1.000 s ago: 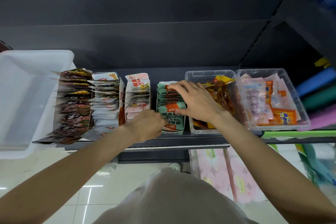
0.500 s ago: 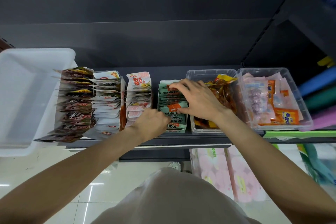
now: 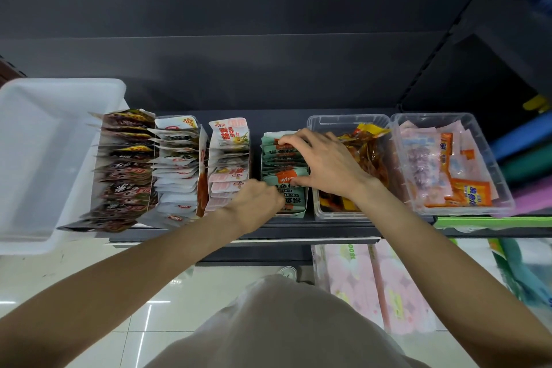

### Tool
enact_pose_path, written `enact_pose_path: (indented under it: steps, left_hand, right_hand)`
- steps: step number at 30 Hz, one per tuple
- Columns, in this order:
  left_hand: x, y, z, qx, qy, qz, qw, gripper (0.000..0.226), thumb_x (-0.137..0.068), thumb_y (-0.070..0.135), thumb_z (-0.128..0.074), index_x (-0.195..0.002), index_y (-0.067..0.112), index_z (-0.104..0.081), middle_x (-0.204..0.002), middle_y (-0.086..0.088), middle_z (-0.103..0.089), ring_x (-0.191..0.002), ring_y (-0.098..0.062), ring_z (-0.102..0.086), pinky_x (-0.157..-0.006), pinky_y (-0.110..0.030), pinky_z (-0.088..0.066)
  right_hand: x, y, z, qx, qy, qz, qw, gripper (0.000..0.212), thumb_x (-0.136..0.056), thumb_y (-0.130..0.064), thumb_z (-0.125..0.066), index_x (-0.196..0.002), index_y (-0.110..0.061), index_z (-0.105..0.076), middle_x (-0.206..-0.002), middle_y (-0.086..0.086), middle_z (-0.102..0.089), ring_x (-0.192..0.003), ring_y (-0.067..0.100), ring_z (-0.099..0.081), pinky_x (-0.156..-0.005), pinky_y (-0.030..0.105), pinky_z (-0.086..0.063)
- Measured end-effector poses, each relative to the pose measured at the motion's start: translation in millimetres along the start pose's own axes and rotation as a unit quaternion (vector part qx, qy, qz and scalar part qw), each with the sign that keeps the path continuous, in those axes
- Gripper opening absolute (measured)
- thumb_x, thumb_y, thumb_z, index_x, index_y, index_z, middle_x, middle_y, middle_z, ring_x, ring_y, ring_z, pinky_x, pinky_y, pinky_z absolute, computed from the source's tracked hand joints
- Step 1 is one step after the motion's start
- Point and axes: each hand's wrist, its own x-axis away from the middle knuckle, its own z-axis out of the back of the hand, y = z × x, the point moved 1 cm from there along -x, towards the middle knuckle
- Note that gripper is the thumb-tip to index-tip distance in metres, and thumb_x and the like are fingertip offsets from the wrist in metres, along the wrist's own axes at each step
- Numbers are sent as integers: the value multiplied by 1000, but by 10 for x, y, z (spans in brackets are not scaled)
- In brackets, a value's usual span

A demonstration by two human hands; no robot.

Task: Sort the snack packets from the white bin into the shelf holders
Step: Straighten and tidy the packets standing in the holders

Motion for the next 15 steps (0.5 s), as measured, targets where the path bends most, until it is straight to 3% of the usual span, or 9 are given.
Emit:
enact_pose_path:
  steps: [2,6,11,15]
  left_hand:
    - [12,17,3,-9,3,-7,1000,19,-93,3,-45,-101,12,-60,-94,-4,-68,-82,-23,-66,-64,-31,-44]
    - [-11,-57,37,21,43,21,999,21,-95,13,-40,-99,13,-60,-91,-3,-68,-80,-23,-66,-60,-29,-36]
    - [138,-216,33,61,184,-5,981,13,-75,17,-70,-64,17,-62,-51,3,-60,-38,-16,-53,-40,-18,-24]
    - [252,-357,192,88,233,-7,968,13,-70,16,-72,-61,17,-63,-48,3,-58,-35,-18,-51,-37,-19,-28]
  right_hand:
    - [5,3,-1,-3,-1,-1,1000,81,-74,-48,-75,-139,-26,-33,-133,5,-47,-120,25,-51,-103,42,-35]
    - [-6,9,35,-6,-8,-2,1000,80,-76,-48,-74,-140,-27,-31,-134,4,-46,-121,23,-51,-104,41,-34]
    - [-69,46,141,-50,-27,-17,998,76,-80,-48,-70,-141,-29,-29,-138,1,-46,-125,20,-47,-107,41,-32]
    - [-103,67,183,-88,-34,-20,995,75,-79,-46,-72,-140,-31,-32,-139,-1,-46,-128,19,-43,-106,39,-34]
